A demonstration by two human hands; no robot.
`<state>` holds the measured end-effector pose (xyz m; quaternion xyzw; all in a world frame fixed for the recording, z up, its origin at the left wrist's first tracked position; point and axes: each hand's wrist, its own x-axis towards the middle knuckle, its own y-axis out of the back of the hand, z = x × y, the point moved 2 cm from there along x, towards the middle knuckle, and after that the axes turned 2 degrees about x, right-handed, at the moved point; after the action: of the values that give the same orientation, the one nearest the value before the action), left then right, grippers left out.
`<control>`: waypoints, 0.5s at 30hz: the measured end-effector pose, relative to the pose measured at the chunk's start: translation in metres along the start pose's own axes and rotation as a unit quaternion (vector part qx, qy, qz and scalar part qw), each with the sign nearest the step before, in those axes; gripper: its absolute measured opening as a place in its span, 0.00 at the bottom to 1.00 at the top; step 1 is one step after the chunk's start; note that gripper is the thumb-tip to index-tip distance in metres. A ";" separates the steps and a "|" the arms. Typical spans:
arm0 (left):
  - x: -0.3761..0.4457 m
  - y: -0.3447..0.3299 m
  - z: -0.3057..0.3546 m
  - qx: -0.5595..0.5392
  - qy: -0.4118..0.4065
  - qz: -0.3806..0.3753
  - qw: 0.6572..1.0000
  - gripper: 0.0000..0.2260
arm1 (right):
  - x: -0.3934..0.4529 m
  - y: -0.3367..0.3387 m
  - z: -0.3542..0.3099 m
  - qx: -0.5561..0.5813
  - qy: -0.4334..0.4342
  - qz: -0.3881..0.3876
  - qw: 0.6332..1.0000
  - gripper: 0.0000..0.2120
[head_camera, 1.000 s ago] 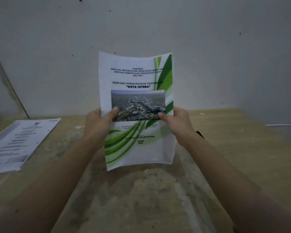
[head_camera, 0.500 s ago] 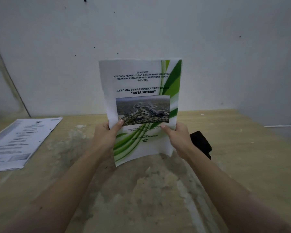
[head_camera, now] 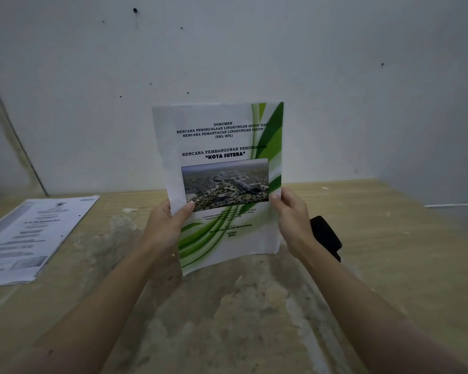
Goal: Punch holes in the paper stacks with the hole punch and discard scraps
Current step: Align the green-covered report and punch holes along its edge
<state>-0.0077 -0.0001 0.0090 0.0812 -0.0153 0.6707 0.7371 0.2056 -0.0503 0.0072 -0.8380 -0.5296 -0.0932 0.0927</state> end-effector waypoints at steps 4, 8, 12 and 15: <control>0.001 -0.001 0.000 0.004 -0.010 -0.009 1.000 0.04 | -0.001 -0.004 -0.001 -0.010 0.019 0.038 0.999 0.10; 0.004 0.001 -0.003 -0.002 0.003 -0.016 1.000 0.04 | -0.003 -0.012 -0.002 0.012 -0.010 0.058 0.998 0.13; 0.005 0.003 -0.004 -0.008 0.006 -0.020 1.000 0.04 | -0.001 -0.014 -0.001 0.029 -0.025 0.077 0.996 0.19; 0.005 0.005 -0.005 -0.014 0.011 -0.022 1.000 0.06 | -0.001 -0.014 0.002 -0.001 0.004 0.079 0.997 0.17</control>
<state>-0.0125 0.0065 0.0051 0.0639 -0.0149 0.6551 0.7527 0.1924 -0.0442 0.0059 -0.8769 -0.4612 -0.0900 0.1010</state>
